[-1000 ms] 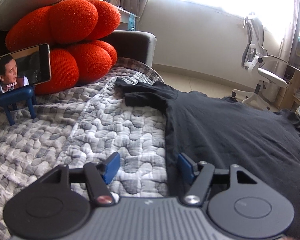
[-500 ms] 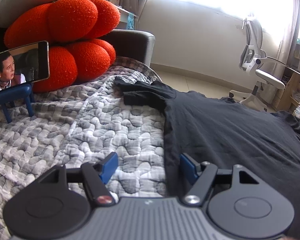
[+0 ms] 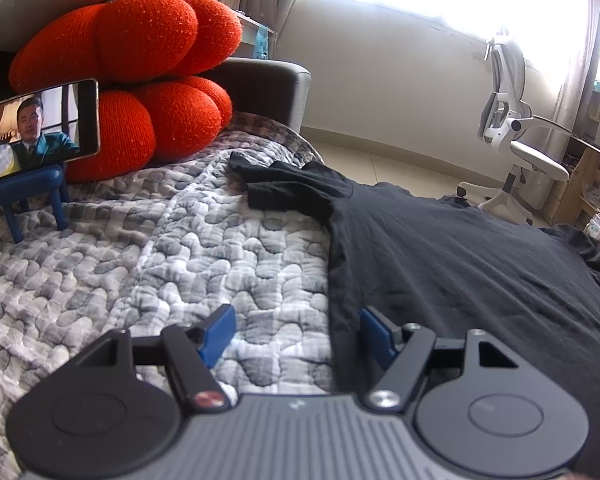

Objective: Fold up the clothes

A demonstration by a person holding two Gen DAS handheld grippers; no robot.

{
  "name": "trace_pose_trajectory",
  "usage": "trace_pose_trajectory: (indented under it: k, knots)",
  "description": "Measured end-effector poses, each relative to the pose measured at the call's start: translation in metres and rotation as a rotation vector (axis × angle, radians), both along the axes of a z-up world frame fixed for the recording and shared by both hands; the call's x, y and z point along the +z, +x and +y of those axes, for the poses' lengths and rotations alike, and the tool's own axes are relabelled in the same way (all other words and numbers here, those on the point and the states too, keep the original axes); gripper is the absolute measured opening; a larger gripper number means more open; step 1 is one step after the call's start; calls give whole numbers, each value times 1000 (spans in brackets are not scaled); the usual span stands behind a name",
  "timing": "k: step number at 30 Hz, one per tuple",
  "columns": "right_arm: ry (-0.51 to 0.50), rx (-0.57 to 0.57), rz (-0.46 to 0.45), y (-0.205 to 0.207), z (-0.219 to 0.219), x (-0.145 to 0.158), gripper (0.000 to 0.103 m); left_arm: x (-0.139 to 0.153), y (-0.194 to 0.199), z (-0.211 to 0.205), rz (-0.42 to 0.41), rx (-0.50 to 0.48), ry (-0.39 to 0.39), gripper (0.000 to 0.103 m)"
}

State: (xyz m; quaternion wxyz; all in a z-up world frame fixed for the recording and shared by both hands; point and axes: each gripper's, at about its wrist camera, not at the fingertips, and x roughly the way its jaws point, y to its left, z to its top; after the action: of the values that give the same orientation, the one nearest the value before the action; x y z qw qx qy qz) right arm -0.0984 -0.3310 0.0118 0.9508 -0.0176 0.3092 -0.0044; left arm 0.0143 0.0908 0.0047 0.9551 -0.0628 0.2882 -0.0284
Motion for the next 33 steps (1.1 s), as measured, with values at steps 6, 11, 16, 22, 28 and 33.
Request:
trace_pose_trajectory:
  k: [6,11,16,22,28,33]
  knots:
    - [7,-22,7,-14,-7,0,81,0,-4,1,4,0,7,71]
    - [5,-37,18,-27,-14,0,84,0,-15,0,8,-9,50,75]
    - [39,-75,35,-41,-25,1,84,-2,-25,3,5,-16,51,75]
    - [64,-100,21,-57,-27,0,84,-3,-37,7,2,-25,53,78]
    - [64,-81,-4,-57,-26,-2,83,-4,-44,12,-1,-37,36,80]
    - [53,-50,-5,-44,-24,-4,92,-5,-45,17,-4,-63,-11,85]
